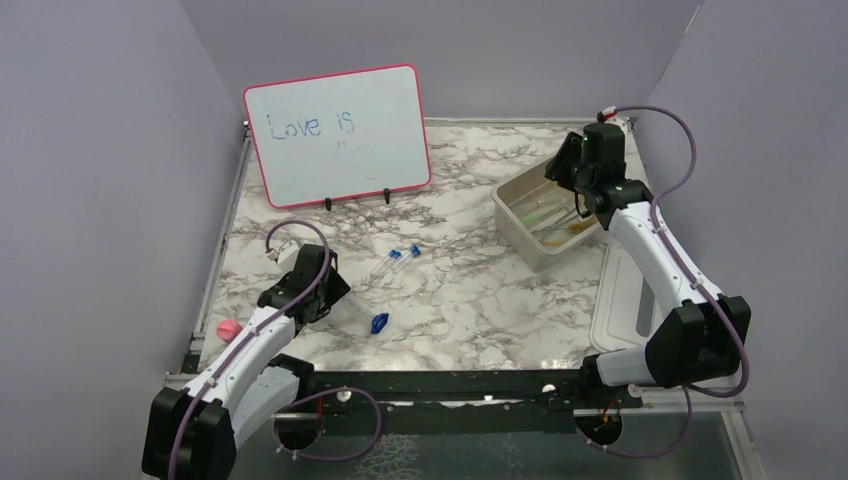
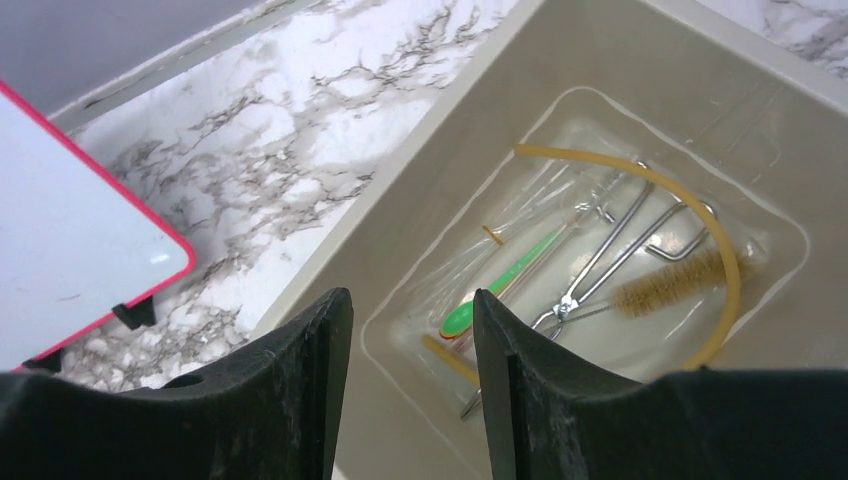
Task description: Organize the chemistry lab equipment
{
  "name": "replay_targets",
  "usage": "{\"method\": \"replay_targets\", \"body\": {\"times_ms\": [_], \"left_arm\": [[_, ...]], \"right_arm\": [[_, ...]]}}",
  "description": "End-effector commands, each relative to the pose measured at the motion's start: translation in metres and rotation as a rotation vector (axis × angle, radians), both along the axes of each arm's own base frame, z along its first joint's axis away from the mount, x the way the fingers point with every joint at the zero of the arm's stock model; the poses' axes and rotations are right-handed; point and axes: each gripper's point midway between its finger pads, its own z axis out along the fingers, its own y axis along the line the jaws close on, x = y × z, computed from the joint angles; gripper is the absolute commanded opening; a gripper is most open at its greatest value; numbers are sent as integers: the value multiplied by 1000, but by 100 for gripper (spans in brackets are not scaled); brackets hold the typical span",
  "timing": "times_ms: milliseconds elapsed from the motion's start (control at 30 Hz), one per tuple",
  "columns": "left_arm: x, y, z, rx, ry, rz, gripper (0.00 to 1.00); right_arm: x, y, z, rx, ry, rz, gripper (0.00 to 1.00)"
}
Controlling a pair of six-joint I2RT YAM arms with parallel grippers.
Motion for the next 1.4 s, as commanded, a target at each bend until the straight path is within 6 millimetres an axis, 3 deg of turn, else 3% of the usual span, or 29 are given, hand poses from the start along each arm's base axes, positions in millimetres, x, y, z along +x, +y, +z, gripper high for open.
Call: {"method": "replay_targets", "body": {"times_ms": [0,300,500,667,833,967,1100,1367], "left_arm": [[9,-11,-5,-57,-16,-4,60],[14,-6,-18,9,38,-16,51],[9,-9,-30,34,123,-69,28],[10,-9,-13,12,69,-52,9],[14,-12,20,-26,-7,-49,5],[23,-23,57,-72,-94,-96,5],[34,-43,88,-106,-130,-220,5],[65,-94,156,-229,-361,-498,5]], "right_arm": [[-5,14,30,0,-52,124,52],[-12,28,41,49,-88,194,52],[-16,35,48,68,-106,231,52],[-19,41,51,86,-111,265,52],[-23,51,47,116,-102,318,52],[-31,74,44,188,-112,437,52],[-46,109,32,256,-85,597,51],[-106,226,29,430,-103,943,63]]}}
